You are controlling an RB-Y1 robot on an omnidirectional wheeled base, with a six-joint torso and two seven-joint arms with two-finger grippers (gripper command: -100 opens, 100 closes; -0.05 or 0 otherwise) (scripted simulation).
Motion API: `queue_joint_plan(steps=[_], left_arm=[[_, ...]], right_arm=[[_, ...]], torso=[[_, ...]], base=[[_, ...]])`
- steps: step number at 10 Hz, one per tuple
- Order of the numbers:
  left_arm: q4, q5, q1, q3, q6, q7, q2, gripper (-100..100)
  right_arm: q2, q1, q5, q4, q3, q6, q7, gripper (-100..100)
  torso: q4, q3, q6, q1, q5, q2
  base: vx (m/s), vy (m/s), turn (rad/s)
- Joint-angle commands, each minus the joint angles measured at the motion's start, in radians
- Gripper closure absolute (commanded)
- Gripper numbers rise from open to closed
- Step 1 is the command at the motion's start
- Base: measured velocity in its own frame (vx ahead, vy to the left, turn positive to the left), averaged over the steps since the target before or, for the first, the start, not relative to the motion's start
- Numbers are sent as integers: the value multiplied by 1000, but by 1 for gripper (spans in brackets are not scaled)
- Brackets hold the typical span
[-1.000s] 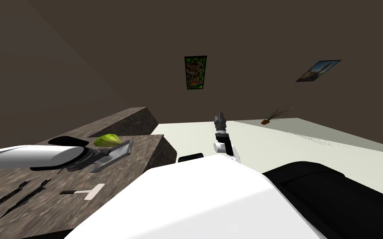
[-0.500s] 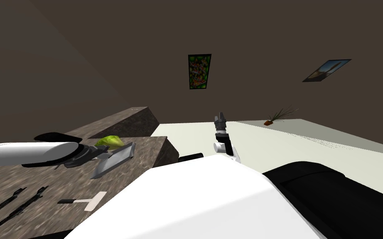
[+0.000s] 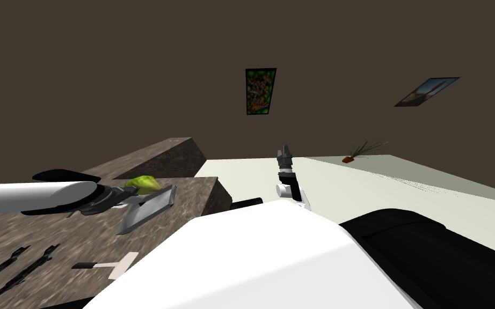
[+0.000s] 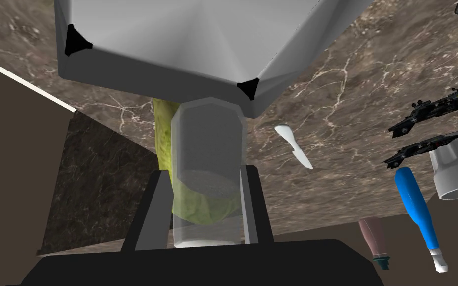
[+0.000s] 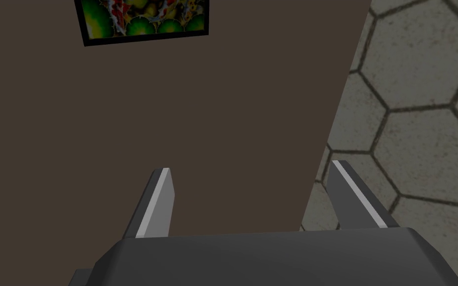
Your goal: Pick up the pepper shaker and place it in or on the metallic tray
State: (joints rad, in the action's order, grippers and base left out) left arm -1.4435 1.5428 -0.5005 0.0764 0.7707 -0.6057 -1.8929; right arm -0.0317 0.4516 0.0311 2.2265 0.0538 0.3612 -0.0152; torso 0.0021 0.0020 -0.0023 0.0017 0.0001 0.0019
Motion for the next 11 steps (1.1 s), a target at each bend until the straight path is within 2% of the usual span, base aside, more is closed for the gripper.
queue_joint_plan(steps=[1,5,6,7,8,11], left_arm=[[0,0,0,0,0,0,0,-100],[0,0,0,0,0,0,0,-100],[0,0,0,0,0,0,0,0],[-9,27,4,-8,13,-1,-32,-100],[-9,27,4,-8,13,-1,-32,-100],[-26,82,11,-24,38,-2,-97,-100]], right_arm=[[0,0,0,0,0,0,0,0],[0,0,0,0,0,0,0,0],[0,0,0,0,0,0,0,0],[0,0,0,0,0,0,0,0],[0,0,0,0,0,0,0,0],[0,0,0,0,0,0,0,0]], torso=[[0,0,0,0,0,0],[0,1,0,-2,-1,1],[0,1,0,-2,-1,1],[0,1,0,-2,-1,1],[0,1,0,-2,-1,1],[0,1,0,-1,0,2]], base=[[3,5,-1],[0,0,0],[0,0,0],[-5,14,62],[-3,19,26],[-3,16,29]])
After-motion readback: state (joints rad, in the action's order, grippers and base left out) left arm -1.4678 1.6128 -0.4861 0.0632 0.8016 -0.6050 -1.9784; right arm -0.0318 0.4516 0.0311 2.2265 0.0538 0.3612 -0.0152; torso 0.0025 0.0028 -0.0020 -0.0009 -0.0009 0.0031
